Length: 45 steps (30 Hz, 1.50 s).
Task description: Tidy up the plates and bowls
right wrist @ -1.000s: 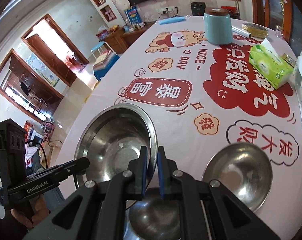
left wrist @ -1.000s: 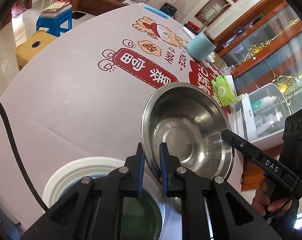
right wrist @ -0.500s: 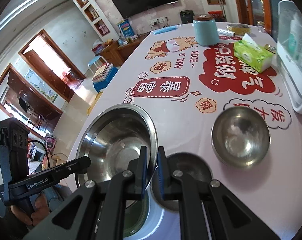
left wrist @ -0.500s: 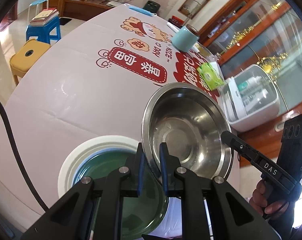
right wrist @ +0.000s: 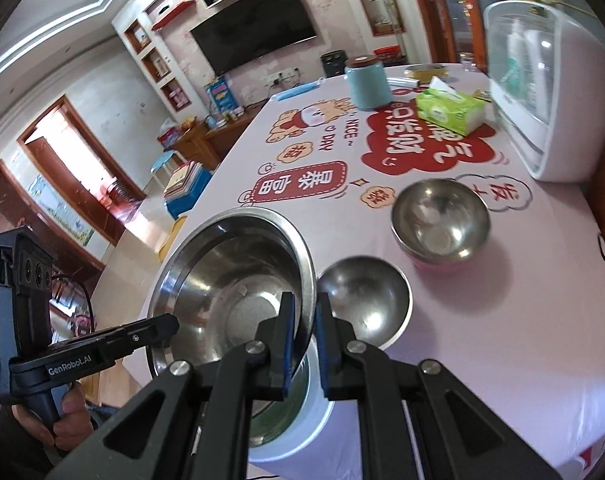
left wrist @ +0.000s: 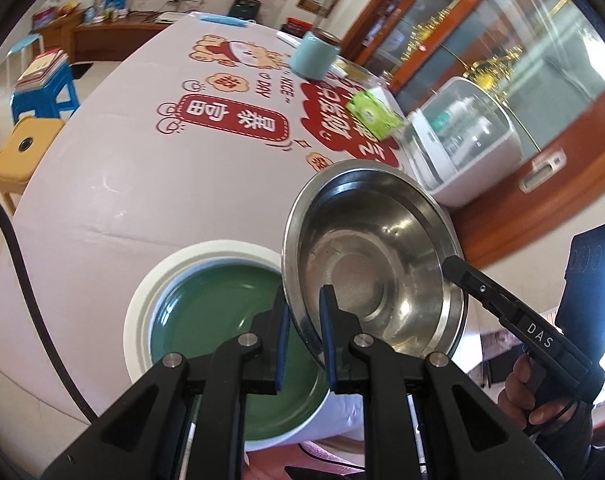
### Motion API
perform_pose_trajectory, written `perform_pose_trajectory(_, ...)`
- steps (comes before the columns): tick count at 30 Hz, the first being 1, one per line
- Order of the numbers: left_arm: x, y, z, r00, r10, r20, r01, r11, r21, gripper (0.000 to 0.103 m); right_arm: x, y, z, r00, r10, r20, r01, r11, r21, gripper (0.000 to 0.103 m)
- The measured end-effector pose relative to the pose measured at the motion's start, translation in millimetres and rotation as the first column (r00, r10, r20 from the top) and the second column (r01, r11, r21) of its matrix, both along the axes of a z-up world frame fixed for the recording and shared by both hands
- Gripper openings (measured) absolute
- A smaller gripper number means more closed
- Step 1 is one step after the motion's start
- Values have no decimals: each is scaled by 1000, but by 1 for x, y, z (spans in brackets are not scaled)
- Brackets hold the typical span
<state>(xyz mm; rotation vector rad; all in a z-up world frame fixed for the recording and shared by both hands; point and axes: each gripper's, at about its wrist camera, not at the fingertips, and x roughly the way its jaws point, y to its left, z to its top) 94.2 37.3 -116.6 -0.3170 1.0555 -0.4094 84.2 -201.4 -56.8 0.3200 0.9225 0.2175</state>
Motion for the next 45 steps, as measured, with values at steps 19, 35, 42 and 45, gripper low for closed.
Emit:
perform_pose_trajectory(19,-39,-63,-18,969,-241,-61,245,968,62,12,-94,-32,-16,984,-174,22,175,979,-108,11)
perform_pose_trajectory(35,-54,-137,-57,970,-177,-164,203,966,159,12,-95,-92,-66,991,-63,-117,46,989,-143,13)
perform_pose_trajectory(42,-50,-166,-74,971,-128,-200,167,968,189,12,-76,-118,-87,982,-6,-187,-23,988,-151,13)
perform_pose_trajectory(45,-49,-175,-80,971,-112,-212,155,967,202,12,-69,-126,-95,977,15,-212,-49,986,-158,13)
